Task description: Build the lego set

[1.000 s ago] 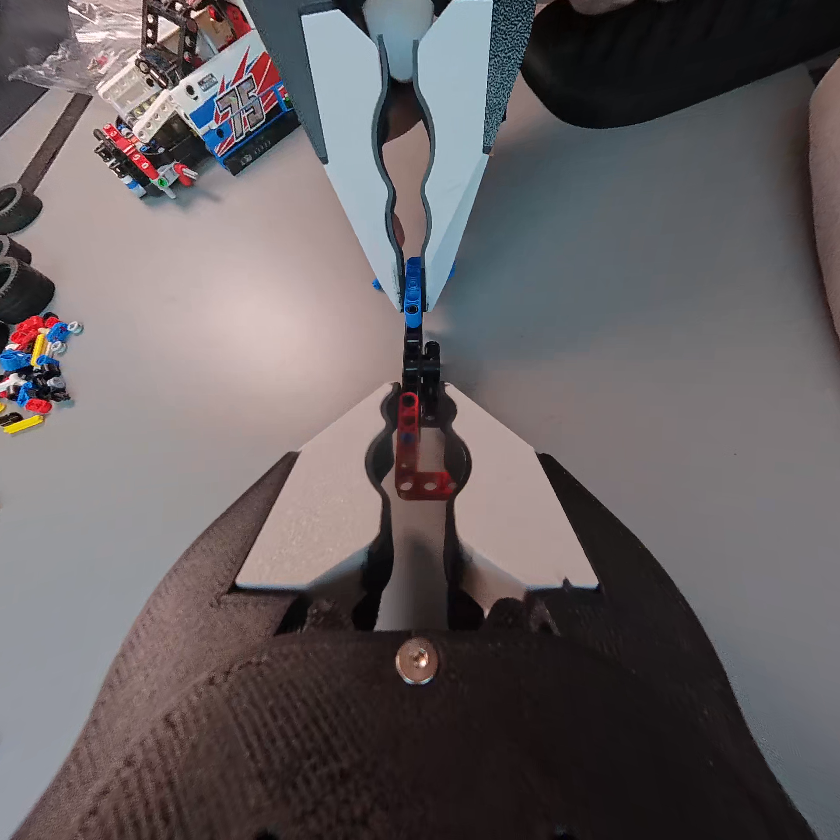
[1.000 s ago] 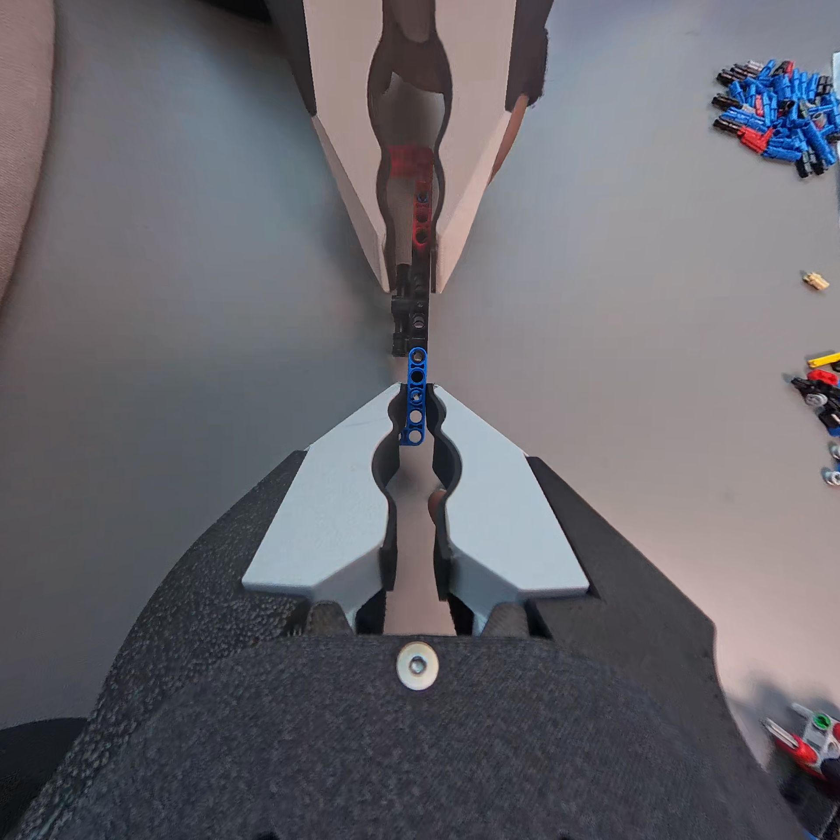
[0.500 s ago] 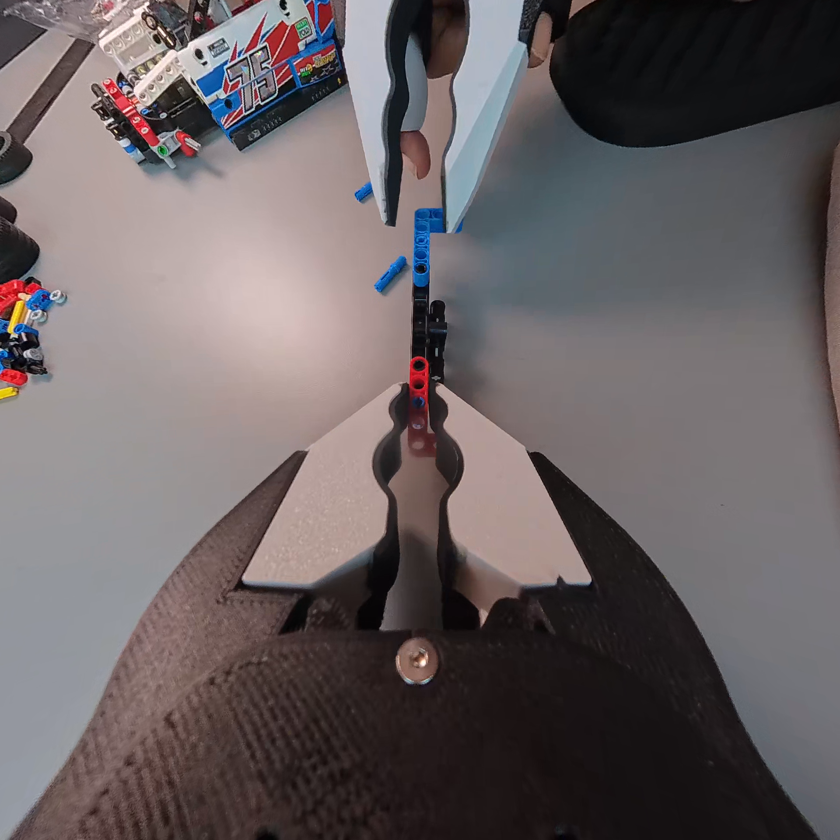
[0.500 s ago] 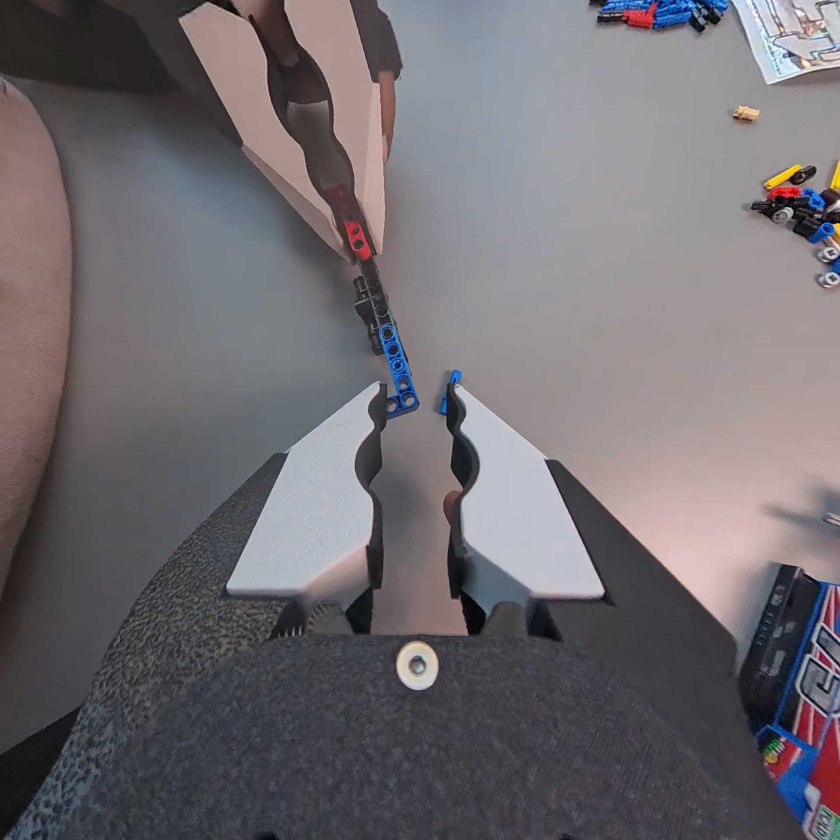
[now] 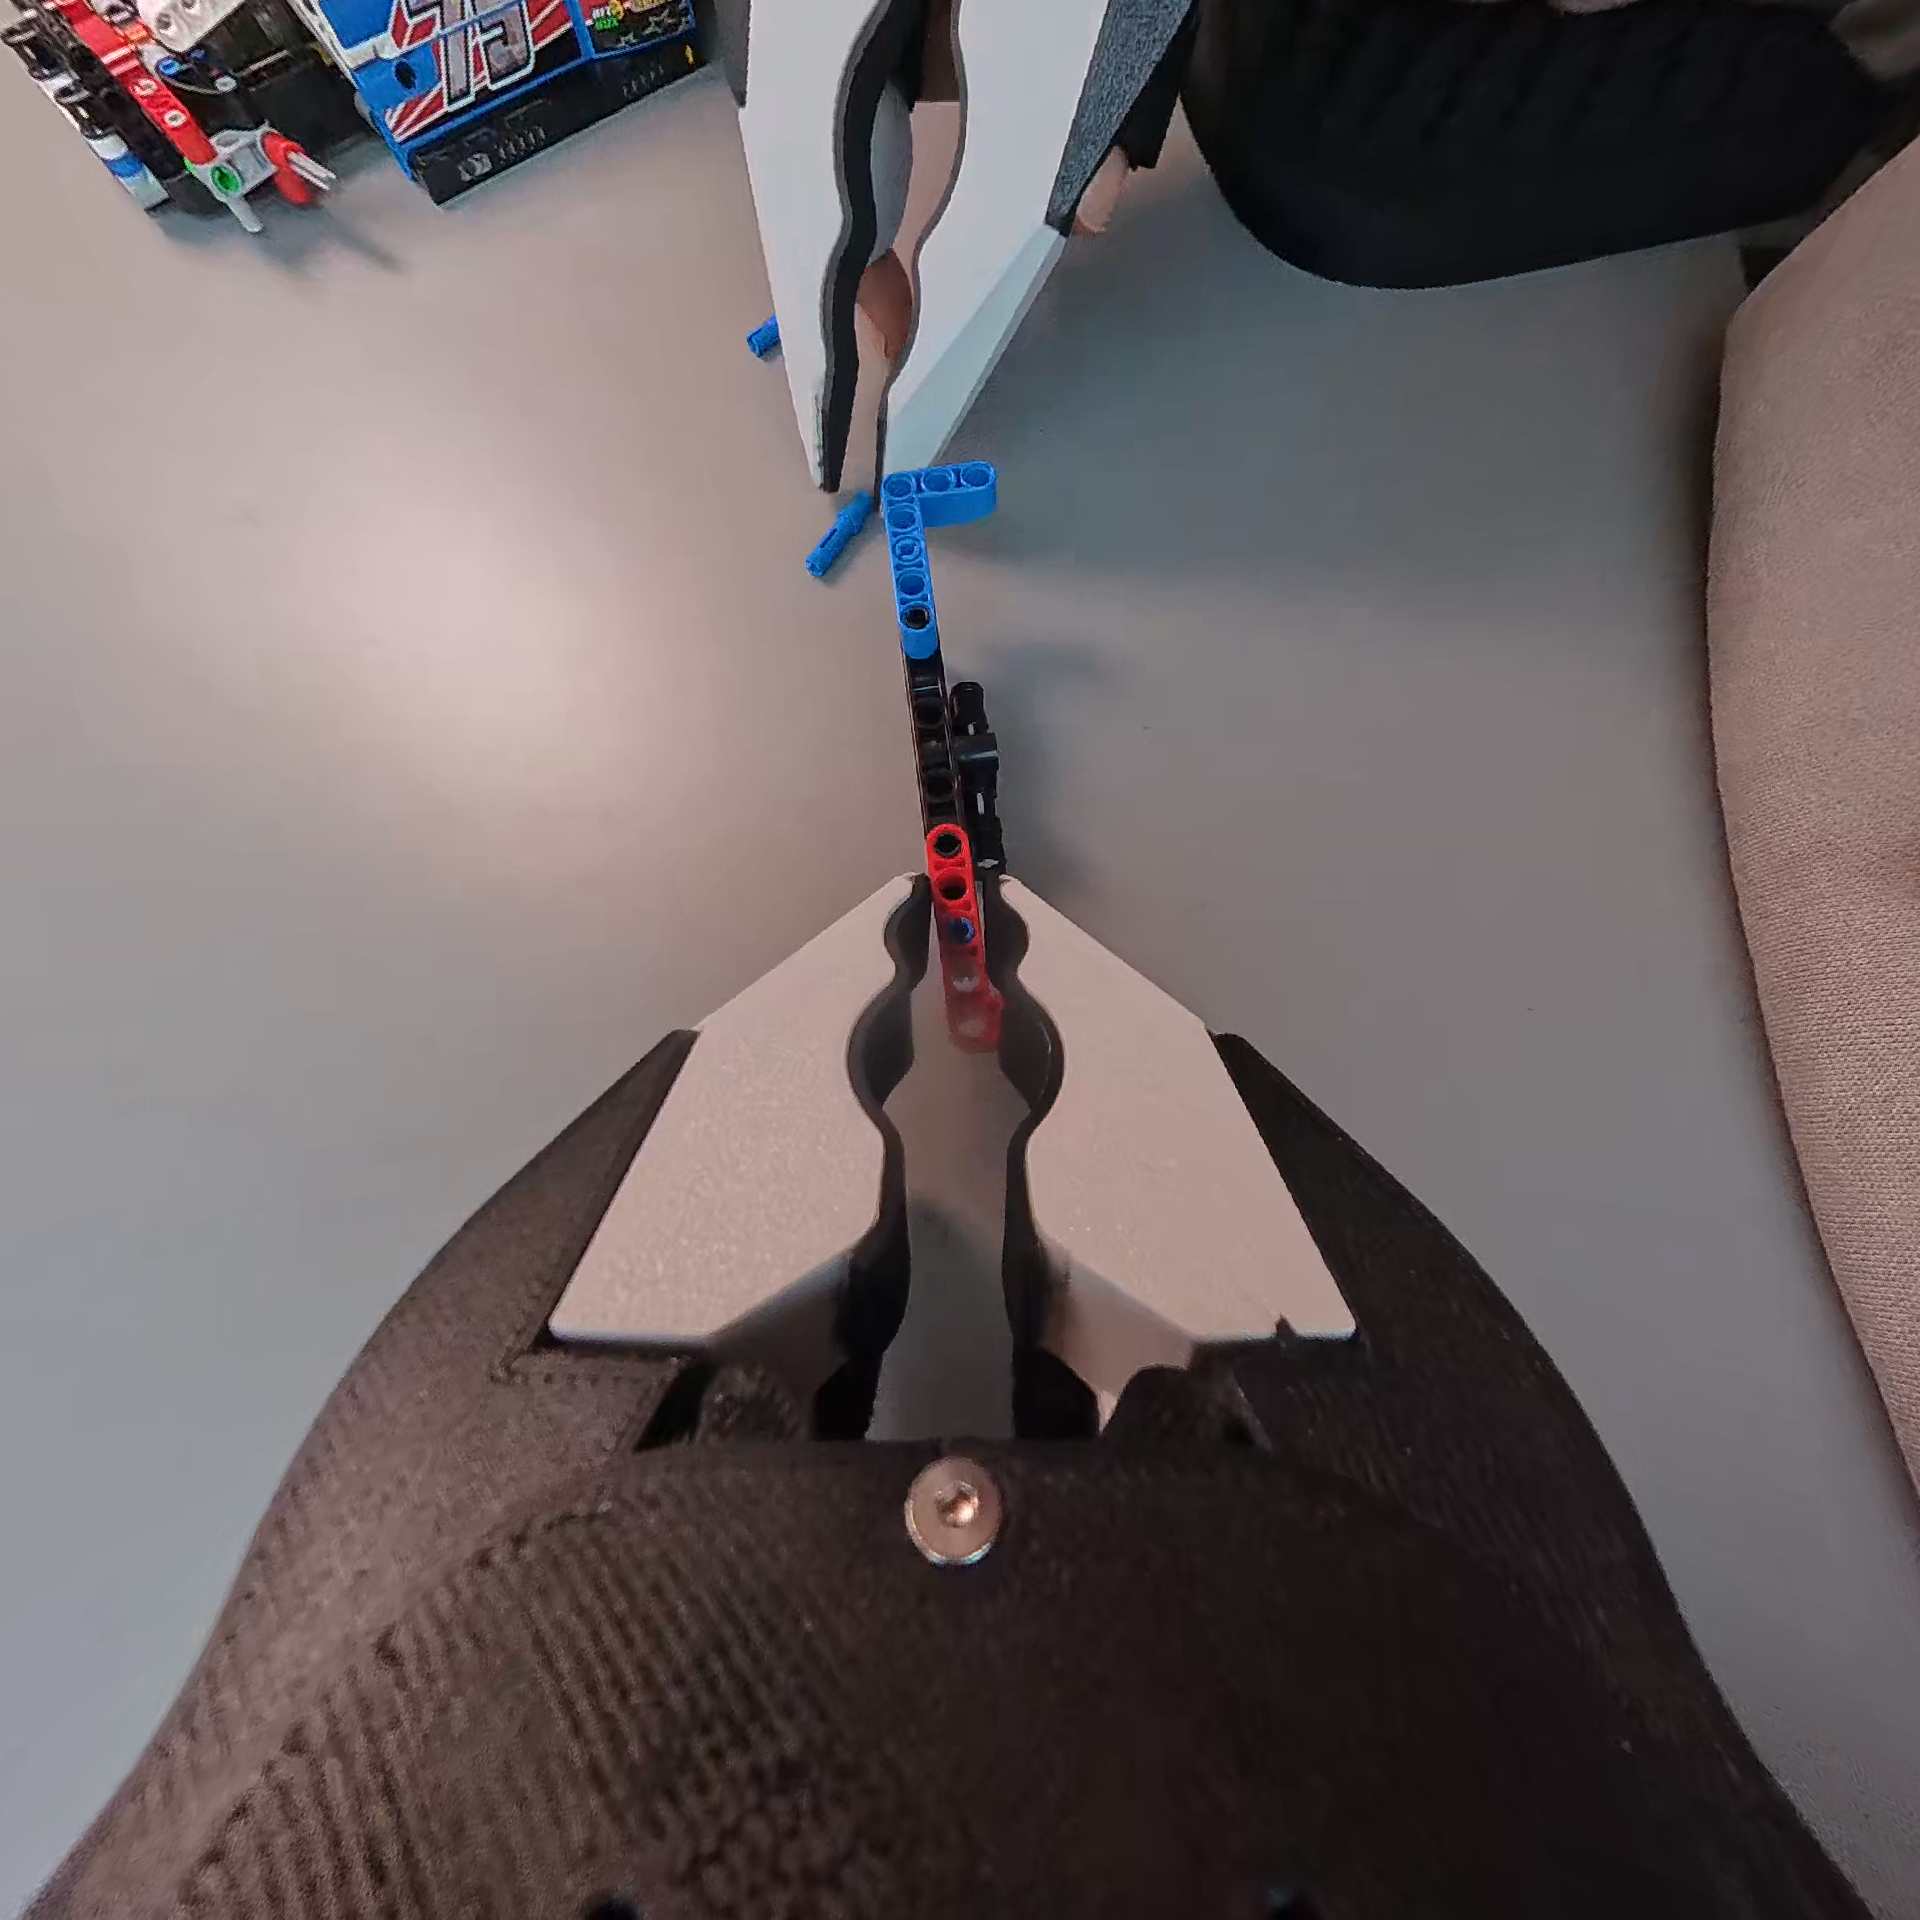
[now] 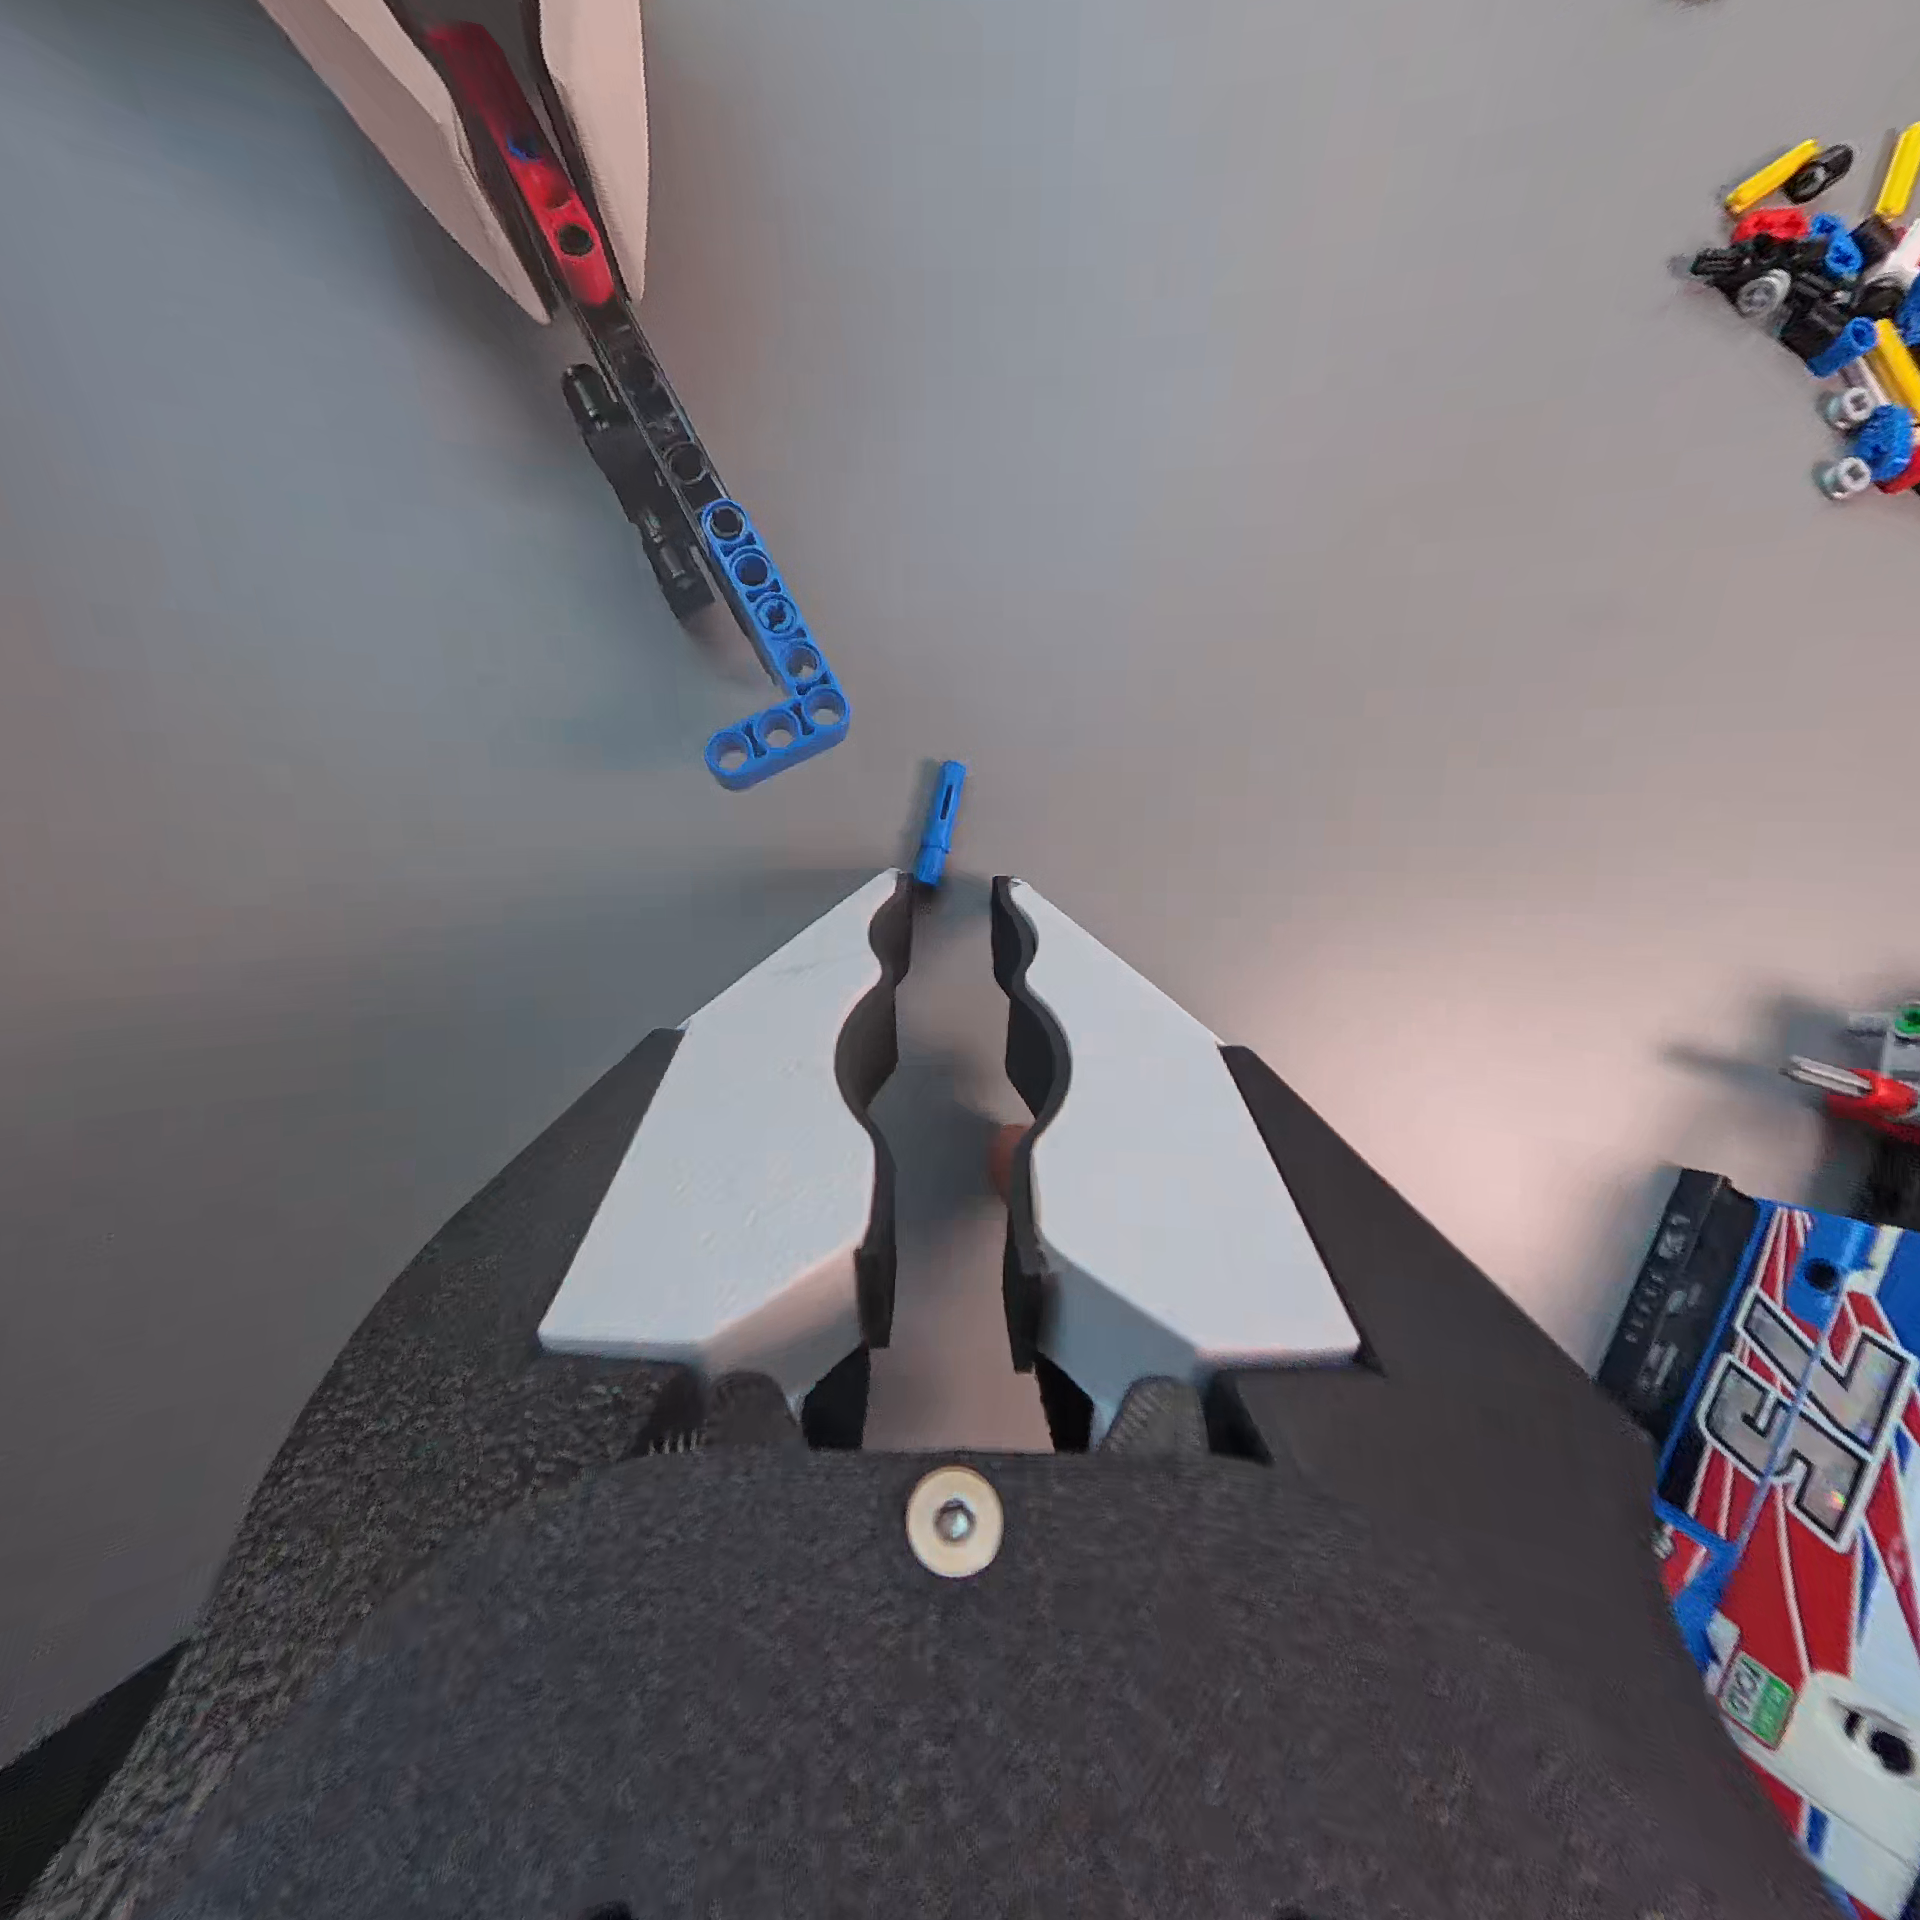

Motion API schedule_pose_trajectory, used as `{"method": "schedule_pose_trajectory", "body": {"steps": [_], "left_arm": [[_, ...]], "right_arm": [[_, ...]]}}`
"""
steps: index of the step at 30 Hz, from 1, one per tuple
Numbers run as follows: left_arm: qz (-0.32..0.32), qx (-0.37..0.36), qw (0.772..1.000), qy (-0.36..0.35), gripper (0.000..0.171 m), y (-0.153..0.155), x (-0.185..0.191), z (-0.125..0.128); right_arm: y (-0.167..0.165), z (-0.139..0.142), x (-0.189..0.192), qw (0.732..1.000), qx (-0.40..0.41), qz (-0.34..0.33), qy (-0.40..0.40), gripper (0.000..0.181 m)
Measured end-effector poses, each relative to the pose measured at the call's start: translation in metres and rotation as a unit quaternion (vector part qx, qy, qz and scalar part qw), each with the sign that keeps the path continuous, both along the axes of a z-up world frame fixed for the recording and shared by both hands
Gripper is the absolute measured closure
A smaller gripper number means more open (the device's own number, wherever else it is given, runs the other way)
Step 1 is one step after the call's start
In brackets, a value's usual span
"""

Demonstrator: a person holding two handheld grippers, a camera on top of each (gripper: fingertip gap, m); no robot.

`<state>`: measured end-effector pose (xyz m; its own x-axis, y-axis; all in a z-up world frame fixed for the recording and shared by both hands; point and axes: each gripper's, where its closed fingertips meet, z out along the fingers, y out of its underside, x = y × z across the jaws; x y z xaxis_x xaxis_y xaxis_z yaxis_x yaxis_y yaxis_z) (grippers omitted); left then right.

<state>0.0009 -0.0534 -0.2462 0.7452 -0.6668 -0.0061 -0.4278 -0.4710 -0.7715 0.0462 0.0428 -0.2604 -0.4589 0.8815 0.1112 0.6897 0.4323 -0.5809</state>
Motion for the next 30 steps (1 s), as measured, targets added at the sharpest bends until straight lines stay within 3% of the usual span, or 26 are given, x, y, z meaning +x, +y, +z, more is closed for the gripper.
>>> {"method": "schedule_pose_trajectory", "body": {"steps": [2, 7, 11, 14, 19, 30], "left_arm": [[-0.002, 0.004, 1.0, -0.004, 0.163, 0.001, 0.003, 0.0], [0.002, 0.016, 1.0, -0.01, 0.163, 0.004, 0.007, 0.001], [0.005, 0.028, 1.0, -0.01, 0.164, 0.008, 0.01, 0.002], [0.008, 0.038, 0.999, -0.012, 0.163, 0.012, 0.013, 0.003], [-0.004, 0.063, 0.998, 0.0, 0.159, 0.012, 0.018, 0.005], [-0.025, 0.097, 0.994, 0.049, 0.161, 0.011, 0.018, 0.005]], "right_arm": [[-0.006, -0.001, -0.005, 1.0, -0.01, 0.002, -0.002, 0.178], [0.001, 0.0, -0.005, 1.0, 0.008, 0.002, -0.002, 0.179], [-0.002, 0.038, -0.003, 0.998, -0.03, 0.009, 0.049, 0.179], [-0.035, 0.059, 0.002, 0.994, -0.091, 0.052, 0.034, 0.179], [-0.076, 0.035, -0.009, 0.99, -0.119, 0.07, -0.016, 0.179], [-0.087, 0.026, -0.018, 0.988, -0.137, 0.055, -0.044, 0.179]]}}
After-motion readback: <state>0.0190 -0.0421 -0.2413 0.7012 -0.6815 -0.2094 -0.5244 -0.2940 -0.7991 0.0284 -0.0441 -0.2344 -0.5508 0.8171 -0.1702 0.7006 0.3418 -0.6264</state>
